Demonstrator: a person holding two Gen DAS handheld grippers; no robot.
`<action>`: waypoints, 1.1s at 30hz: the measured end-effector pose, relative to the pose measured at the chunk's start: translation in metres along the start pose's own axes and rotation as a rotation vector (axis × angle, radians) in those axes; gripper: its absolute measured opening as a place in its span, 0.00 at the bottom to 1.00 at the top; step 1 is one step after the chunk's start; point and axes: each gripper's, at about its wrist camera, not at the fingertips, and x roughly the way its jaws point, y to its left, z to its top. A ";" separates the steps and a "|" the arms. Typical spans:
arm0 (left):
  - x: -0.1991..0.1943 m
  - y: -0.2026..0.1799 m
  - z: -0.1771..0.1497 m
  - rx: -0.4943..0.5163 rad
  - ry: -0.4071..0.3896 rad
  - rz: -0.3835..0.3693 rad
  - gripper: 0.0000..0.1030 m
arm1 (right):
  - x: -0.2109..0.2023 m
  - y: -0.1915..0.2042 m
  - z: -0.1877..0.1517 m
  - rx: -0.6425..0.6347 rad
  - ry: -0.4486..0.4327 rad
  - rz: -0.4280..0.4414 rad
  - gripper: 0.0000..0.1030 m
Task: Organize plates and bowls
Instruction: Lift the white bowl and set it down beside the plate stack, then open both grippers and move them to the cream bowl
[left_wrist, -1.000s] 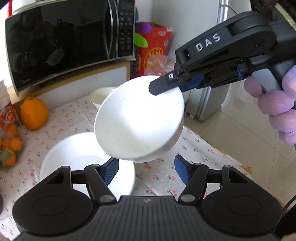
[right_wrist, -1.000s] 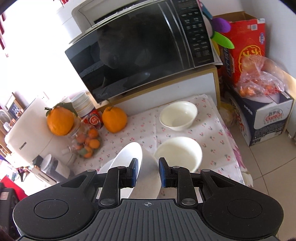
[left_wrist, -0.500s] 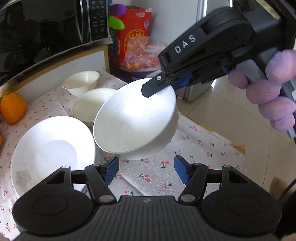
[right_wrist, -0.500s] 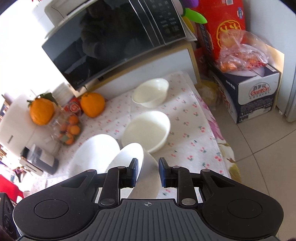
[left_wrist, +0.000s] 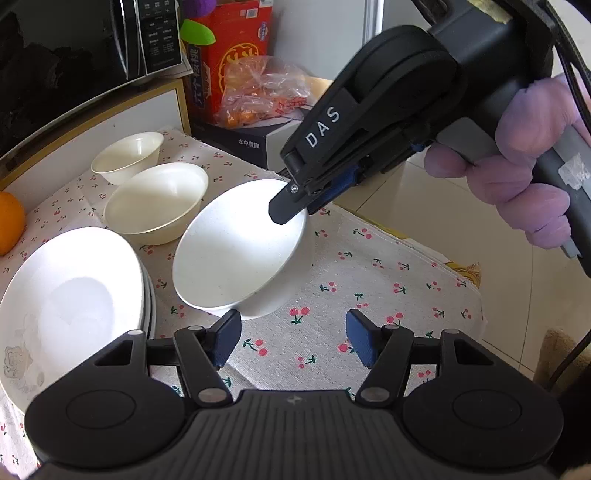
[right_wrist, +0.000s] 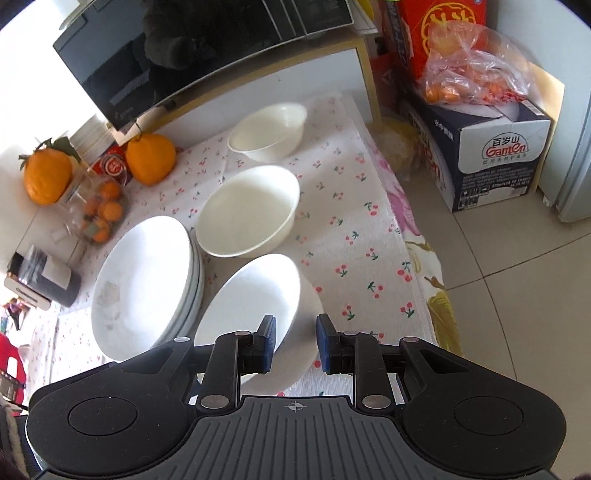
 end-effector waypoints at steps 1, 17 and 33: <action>0.001 0.000 0.000 0.001 0.002 -0.001 0.58 | 0.000 0.000 0.000 -0.003 0.004 -0.002 0.22; 0.004 -0.004 -0.001 0.028 0.032 0.007 0.67 | 0.014 -0.020 -0.006 0.024 0.104 -0.080 0.25; -0.013 0.002 0.006 0.074 0.024 -0.005 0.88 | -0.001 -0.023 -0.001 0.055 0.093 -0.017 0.67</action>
